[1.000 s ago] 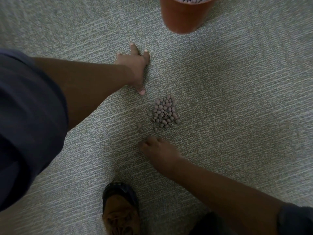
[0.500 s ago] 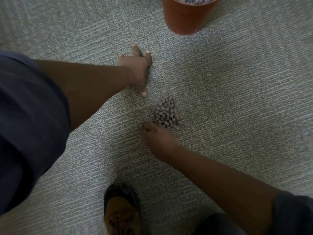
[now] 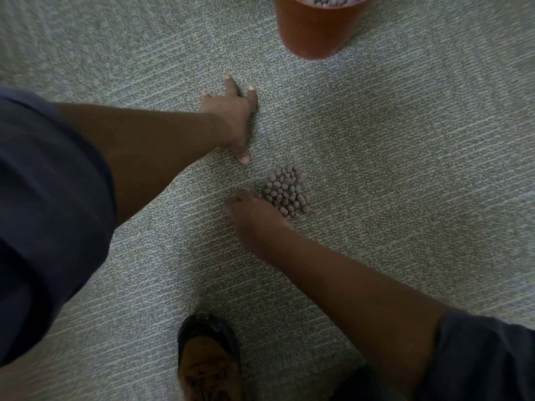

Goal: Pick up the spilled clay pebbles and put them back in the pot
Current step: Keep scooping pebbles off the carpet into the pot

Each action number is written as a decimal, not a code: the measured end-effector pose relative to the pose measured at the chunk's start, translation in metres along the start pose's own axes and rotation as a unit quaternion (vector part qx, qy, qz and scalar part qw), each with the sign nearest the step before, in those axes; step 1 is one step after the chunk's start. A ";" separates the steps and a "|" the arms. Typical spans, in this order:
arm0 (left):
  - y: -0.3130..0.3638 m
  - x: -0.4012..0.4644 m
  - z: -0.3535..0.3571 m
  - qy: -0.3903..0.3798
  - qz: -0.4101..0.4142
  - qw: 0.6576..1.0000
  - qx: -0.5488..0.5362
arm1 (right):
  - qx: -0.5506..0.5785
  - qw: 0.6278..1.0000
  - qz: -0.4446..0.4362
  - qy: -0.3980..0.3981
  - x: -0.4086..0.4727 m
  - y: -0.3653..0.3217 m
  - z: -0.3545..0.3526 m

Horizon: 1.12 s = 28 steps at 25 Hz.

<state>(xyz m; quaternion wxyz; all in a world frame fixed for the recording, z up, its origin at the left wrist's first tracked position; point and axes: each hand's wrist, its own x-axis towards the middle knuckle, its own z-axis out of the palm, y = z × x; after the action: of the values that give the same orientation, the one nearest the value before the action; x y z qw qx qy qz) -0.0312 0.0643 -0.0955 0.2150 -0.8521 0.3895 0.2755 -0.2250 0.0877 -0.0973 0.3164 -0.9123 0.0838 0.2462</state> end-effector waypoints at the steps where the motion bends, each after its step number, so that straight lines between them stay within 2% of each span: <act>1: 0.000 0.000 0.000 -0.001 0.000 1.000 -0.002 | -0.010 1.000 0.009 -0.004 0.002 -0.003 0.001; 9: 0.000 -0.003 -0.002 -0.003 0.003 1.000 0.001 | -0.055 0.998 -0.026 0.004 -0.007 -0.007 0.018; 14: 0.001 -0.006 -0.004 -0.006 0.002 1.000 -0.006 | 0.030 0.998 -0.049 0.011 -0.007 0.003 0.015; 16: 0.001 -0.007 -0.005 -0.009 0.005 1.000 -0.009 | 0.131 0.990 -0.019 0.039 -0.009 0.007 0.008; 18: 0.001 -0.006 -0.005 -0.007 0.007 1.000 0.000 | 0.320 0.944 0.060 0.058 -0.008 0.013 -0.009; 21: 0.001 -0.002 -0.002 0.018 0.009 1.000 0.006 | 0.534 0.827 0.134 0.112 -0.001 0.022 -0.056; 23: 0.002 -0.002 0.001 0.031 0.006 0.999 0.013 | 0.611 0.764 0.132 0.158 0.007 0.029 -0.101; 26: 0.001 -0.003 -0.001 0.016 -0.001 1.000 0.023 | 0.678 0.686 0.072 0.256 0.016 0.040 -0.181; 28: -0.001 -0.002 -0.002 0.005 0.002 1.000 0.013 | 0.671 0.668 0.059 0.317 0.026 0.045 -0.226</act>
<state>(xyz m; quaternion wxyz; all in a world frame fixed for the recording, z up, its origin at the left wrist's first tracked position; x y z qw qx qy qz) -0.0313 0.0650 -0.0927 0.2232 -0.8500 0.3958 0.2664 -0.1273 -0.0868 0.0189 0.7824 -0.4700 0.3749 -0.1627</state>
